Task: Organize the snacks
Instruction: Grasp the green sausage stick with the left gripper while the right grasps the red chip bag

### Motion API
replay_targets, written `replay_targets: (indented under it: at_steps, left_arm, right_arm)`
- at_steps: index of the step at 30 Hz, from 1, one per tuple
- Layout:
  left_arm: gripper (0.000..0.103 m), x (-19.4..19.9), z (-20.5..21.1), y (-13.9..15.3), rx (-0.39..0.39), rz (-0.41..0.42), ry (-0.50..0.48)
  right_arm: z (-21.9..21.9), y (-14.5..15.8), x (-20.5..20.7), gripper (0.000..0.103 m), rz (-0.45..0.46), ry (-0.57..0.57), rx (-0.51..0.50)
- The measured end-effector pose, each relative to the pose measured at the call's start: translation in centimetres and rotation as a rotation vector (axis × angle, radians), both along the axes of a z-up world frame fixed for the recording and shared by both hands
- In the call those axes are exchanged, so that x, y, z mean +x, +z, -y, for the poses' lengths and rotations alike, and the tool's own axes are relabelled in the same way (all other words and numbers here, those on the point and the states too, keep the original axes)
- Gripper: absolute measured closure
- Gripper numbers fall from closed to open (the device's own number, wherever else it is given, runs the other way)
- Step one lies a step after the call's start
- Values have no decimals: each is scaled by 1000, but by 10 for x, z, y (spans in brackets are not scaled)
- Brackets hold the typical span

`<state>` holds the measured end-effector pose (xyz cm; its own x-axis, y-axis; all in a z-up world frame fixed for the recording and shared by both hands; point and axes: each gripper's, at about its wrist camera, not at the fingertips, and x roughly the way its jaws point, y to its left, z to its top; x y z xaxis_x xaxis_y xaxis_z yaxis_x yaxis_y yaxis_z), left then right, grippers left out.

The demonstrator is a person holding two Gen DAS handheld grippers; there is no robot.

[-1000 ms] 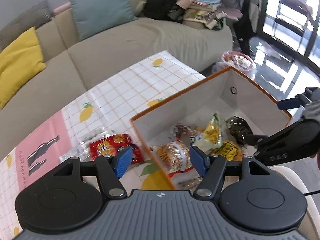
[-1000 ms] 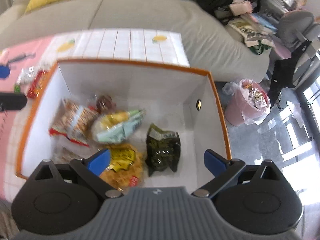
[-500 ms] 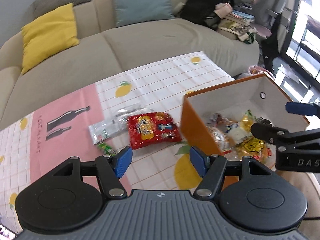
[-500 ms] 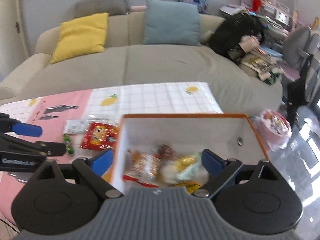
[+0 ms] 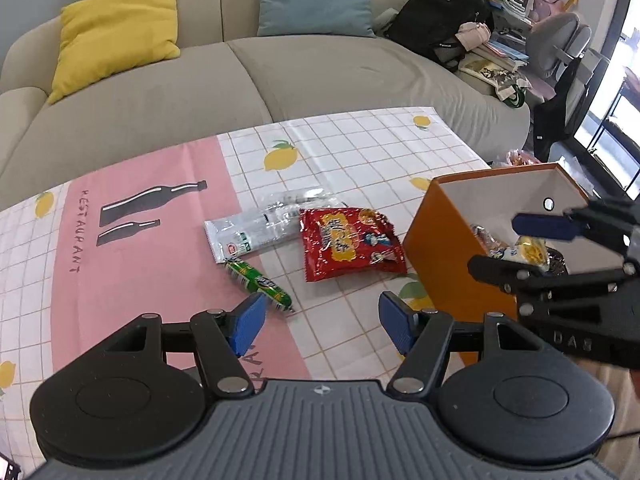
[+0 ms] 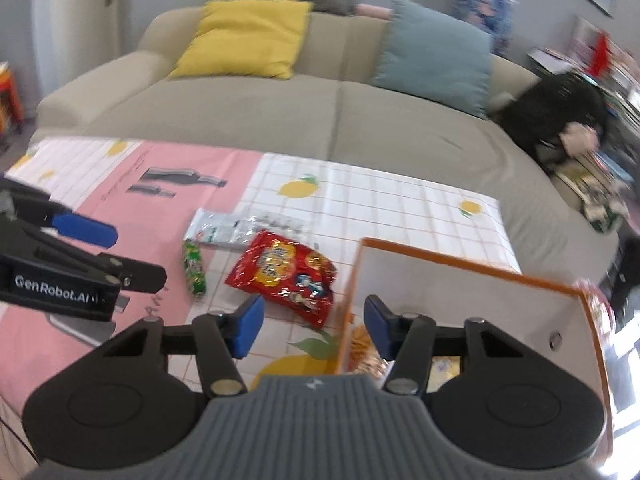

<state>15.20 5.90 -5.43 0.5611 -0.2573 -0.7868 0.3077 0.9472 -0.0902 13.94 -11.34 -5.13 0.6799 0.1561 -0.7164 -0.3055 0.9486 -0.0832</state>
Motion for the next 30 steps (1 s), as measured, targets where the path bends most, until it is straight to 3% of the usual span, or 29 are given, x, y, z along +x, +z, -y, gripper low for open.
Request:
replay_targets:
  at_steps: [5, 13, 17, 22, 26, 30]
  left_arm:
    - [27, 12, -9, -13, 34, -12, -53]
    - [27, 40, -20, -29, 47, -40, -99]
    - [27, 63, -34, -43, 39, -103, 0]
    - [28, 90, -51, -66, -60, -238, 160]
    - [34, 102, -48, -81, -83, -294, 198]
    - [34, 111, -41, -94, -81, -326, 211]
  right_arm:
    - [-13, -10, 27, 56, -39, 100, -62]
    - [-30, -27, 66, 55, -110, 292, -151]
    - [-39, -44, 88, 40, -161, 357, -211]
    - [-55, -70, 118, 27, -273, 443, -279]
    - [-66, -83, 137, 14, -334, 513, -326]
    - [-75, -96, 151, 14, -375, 540, -385]
